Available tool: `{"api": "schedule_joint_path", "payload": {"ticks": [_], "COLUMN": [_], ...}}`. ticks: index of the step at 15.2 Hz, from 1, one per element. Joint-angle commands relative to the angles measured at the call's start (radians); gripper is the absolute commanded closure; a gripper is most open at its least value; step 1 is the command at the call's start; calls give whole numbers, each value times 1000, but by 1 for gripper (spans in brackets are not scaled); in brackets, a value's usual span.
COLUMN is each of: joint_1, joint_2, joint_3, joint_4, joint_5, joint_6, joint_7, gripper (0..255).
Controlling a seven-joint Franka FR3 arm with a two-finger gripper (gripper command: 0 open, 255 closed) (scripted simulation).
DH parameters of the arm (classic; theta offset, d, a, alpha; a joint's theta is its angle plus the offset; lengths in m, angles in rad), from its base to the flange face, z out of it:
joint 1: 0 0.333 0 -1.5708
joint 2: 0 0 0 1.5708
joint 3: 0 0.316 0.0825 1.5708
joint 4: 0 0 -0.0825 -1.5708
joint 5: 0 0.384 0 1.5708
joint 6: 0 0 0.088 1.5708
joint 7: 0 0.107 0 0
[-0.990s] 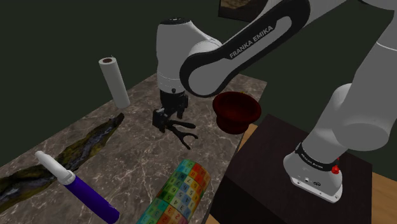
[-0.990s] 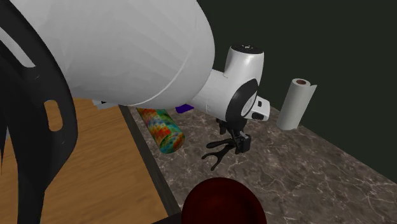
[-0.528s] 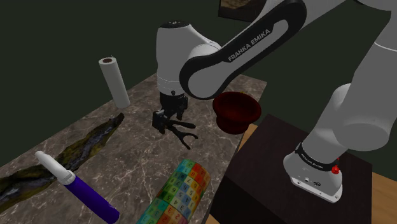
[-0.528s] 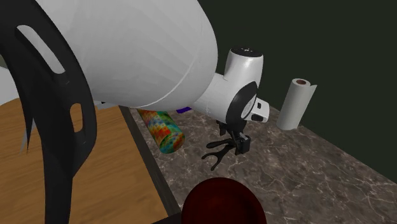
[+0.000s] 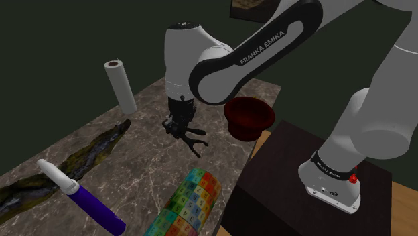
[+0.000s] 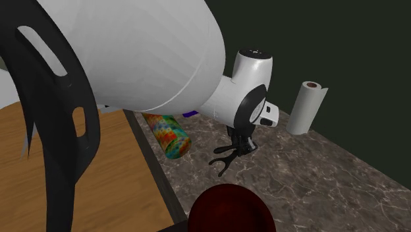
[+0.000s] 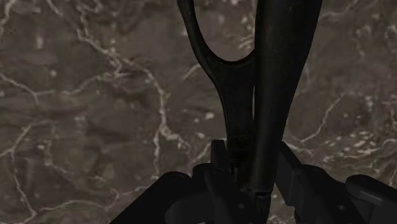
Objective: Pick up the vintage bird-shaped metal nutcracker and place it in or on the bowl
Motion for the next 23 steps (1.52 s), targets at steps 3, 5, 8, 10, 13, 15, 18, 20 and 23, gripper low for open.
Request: {"api": "schedule_joint_path", "payload": {"ticks": [3,5,8,10,13,15,18,20,23], "joint_1": [0,-2,-3,-4,-6,-7,-8,-8,-9], "joint_2": [0,-17,-41,-56,-76,-89,-106,-117,-131], "joint_3": [0,1,2,2,2,1,0,-1,-3], "joint_4": [0,10,27,40,60,74,98,115,141], "joint_5": [0,10,22,30,40,46,53,58,63], "joint_6": [0,-26,-65,-91,-130,-156,-196,-222,-262], "joint_7": [0,-6,-14,-19,-25,-28,-32,-35,-38], "gripper": [255,255,255,255,255,255,255,255,255]}}
